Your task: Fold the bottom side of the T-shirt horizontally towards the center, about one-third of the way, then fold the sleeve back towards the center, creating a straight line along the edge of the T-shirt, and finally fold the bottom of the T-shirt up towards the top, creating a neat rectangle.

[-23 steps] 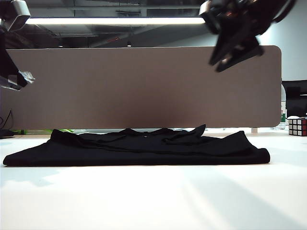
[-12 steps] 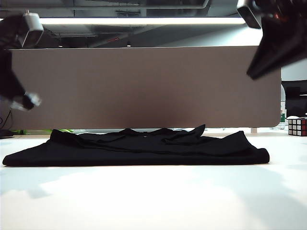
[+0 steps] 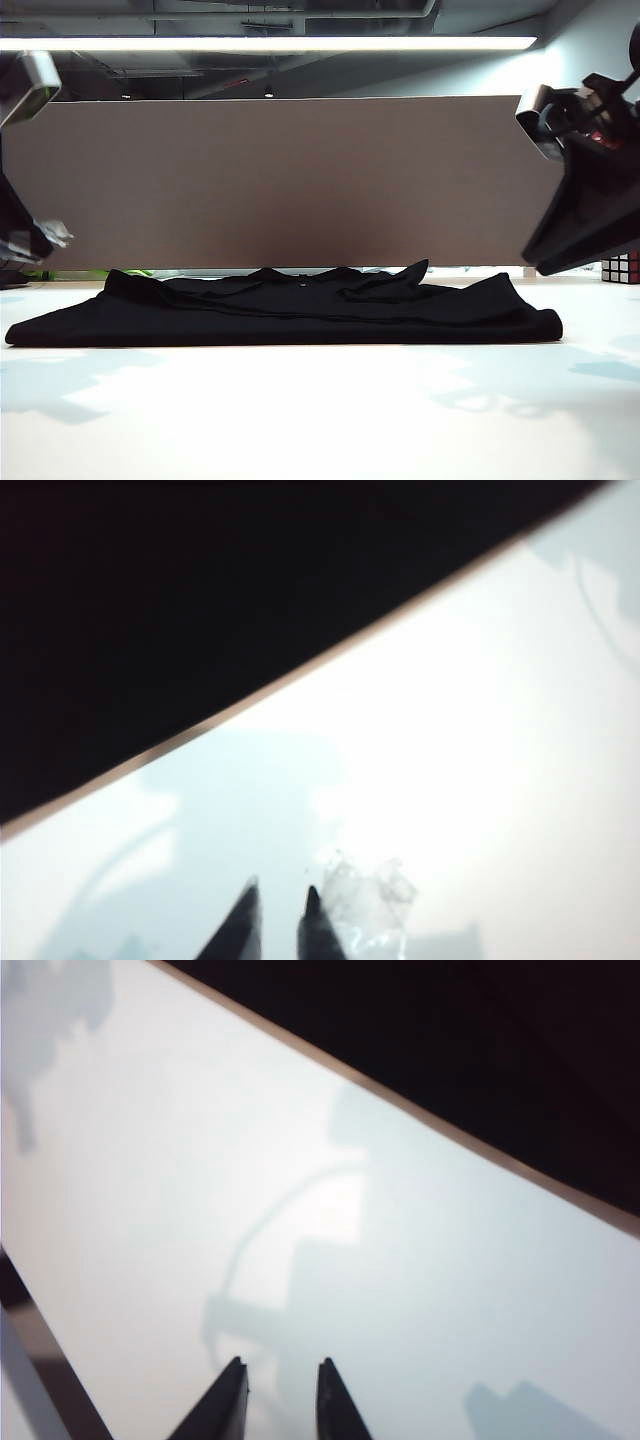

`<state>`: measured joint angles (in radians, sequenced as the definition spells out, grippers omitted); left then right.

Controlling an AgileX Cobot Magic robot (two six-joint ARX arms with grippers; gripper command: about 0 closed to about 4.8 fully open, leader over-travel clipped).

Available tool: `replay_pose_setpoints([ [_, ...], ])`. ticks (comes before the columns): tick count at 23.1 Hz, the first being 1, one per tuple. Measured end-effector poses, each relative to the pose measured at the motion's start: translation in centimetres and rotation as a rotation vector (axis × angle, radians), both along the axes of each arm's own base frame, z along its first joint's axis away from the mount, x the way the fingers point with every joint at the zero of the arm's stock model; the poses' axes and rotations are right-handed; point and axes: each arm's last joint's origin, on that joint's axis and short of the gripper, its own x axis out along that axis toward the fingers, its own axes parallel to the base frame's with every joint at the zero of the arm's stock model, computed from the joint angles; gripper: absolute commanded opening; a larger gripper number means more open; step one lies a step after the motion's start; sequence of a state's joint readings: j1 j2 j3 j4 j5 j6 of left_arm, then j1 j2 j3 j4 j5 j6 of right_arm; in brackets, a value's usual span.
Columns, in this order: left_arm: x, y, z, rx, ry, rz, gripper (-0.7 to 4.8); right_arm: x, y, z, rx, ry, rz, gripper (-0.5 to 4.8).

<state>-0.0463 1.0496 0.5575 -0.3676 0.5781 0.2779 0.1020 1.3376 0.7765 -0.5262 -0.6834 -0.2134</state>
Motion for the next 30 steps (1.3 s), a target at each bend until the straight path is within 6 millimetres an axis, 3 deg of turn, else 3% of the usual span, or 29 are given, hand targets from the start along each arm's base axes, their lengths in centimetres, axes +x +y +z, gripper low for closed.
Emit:
replay_pose_setpoints([
  [4, 0.1, 1.4, -1.6, -0.152, 0.063, 0.236, 1.11, 0.6, -0.1, -0.3, 0.094, 0.031, -0.129, 1.35],
  [7, 0.0, 3.1, -1.9, -0.209, 0.100, 0.378, 1.89, 1.1, -1.1, 0.0, 0.122, 0.023, -0.207, 2.84],
  [9, -0.3, 4.6, -2.2, -0.261, 0.134, 0.495, 2.20, 1.2, -1.9, 0.1, 0.138, 0.028, -0.258, 3.39],
  [11, -0.6, 6.2, -2.4, -0.336, 0.162, 0.596, 2.20, 1.3, -2.7, 0.0, 0.147, 0.043, -0.305, 3.37],
  [17, -1.3, 8.3, -2.9, -0.463, 0.161, 0.701, 2.20, 1.6, -4.6, 0.2, 0.189, 0.061, -0.432, 3.37],
  [22, -0.9, 8.5, -2.8, -0.495, 0.127, 0.718, 2.20, 2.1, -5.2, -0.2, 0.225, 0.098, -0.501, 3.37],
  [28, 0.2, 8.9, -4.9, -0.565, 0.247, 0.765, 2.23, 3.0, -5.2, -2.5, 0.248, 0.202, -0.506, 3.37],
  [30, 0.7, 9.0, -5.5, -0.600, 0.270, 0.753, 2.62, 3.4, -5.2, -3.1, 0.261, 0.223, -0.506, 3.37],
])
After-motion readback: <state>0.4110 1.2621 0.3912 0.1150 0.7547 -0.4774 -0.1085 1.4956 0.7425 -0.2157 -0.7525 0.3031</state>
